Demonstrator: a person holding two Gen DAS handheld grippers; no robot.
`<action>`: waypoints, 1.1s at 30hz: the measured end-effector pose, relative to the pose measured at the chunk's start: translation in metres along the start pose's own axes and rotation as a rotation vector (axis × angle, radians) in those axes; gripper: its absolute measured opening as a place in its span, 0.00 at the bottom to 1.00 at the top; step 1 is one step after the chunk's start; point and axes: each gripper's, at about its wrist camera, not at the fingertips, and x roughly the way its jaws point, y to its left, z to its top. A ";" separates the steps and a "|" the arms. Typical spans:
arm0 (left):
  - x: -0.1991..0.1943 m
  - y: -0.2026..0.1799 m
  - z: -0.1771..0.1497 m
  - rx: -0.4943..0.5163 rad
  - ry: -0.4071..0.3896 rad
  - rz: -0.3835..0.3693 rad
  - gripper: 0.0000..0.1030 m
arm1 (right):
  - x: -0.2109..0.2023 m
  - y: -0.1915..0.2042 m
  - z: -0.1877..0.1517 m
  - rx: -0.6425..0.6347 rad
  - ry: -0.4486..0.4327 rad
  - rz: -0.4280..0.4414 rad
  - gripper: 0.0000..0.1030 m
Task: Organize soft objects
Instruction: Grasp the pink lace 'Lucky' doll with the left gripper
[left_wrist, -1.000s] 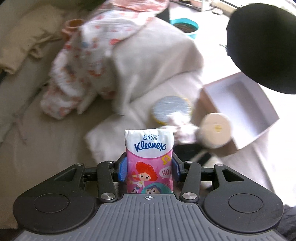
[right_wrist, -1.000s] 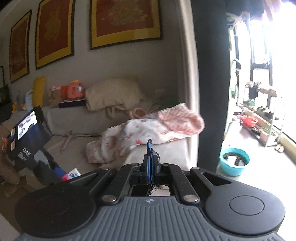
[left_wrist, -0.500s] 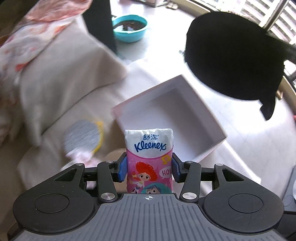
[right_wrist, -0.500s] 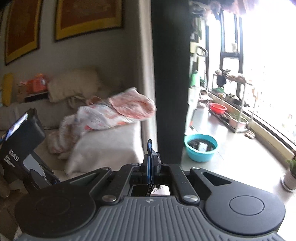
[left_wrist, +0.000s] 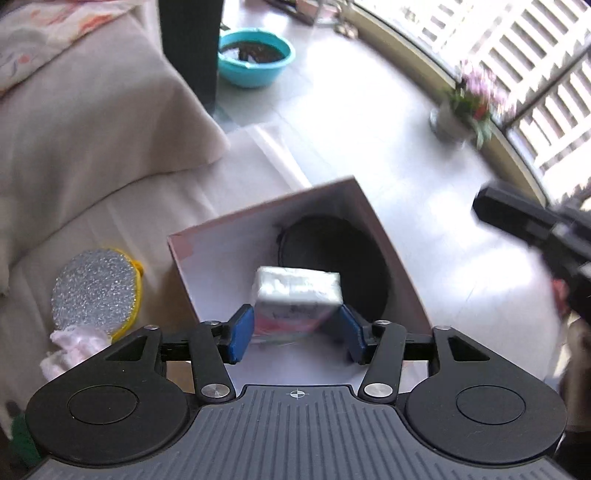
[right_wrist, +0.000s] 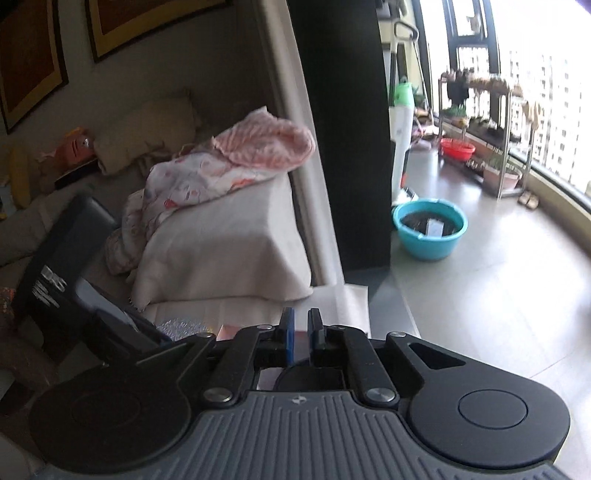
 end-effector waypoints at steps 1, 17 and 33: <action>-0.003 0.006 0.000 -0.019 -0.015 -0.021 0.53 | 0.001 0.000 -0.002 0.001 0.005 -0.002 0.09; -0.103 0.079 -0.114 -0.162 -0.272 0.149 0.53 | -0.022 0.080 -0.027 -0.212 -0.048 -0.006 0.65; -0.084 0.145 -0.137 -0.232 -0.244 0.073 0.53 | -0.015 0.181 -0.057 -0.474 0.062 0.195 0.65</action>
